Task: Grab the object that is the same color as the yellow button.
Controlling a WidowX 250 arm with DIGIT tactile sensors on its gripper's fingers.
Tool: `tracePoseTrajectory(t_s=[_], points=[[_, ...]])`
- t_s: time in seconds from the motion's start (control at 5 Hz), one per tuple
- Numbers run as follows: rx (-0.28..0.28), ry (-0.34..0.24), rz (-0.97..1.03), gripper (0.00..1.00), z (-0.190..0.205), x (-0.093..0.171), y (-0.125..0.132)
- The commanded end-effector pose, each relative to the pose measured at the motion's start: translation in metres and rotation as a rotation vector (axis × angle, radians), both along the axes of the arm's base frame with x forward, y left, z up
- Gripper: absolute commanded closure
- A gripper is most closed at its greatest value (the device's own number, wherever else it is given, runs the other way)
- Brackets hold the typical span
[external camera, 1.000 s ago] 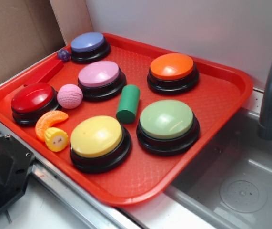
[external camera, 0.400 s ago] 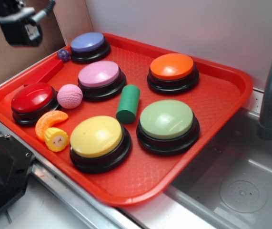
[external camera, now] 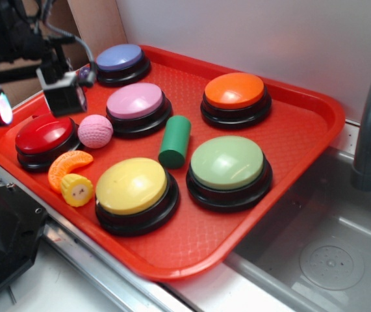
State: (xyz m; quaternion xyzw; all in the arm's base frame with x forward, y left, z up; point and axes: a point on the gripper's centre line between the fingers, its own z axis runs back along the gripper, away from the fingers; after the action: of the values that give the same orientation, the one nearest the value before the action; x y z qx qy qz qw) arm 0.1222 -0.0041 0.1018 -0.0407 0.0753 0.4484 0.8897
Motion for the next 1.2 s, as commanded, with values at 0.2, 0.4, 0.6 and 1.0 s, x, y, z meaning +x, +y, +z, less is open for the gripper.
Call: tracePoseTrajectory(t_s=[0.2,0.4,0.6,1.0], points=[[0.032,0.075,0.159,0.00,-0.062,0.011,-0.012],[-0.005,0.049,0.173,0.00,-0.077,0.012,-0.023],[-0.037,0.023,0.221,0.00,-0.083,0.013,-0.027],[-0.091,-0.021,0.177,0.05,-0.089,0.015,-0.027]])
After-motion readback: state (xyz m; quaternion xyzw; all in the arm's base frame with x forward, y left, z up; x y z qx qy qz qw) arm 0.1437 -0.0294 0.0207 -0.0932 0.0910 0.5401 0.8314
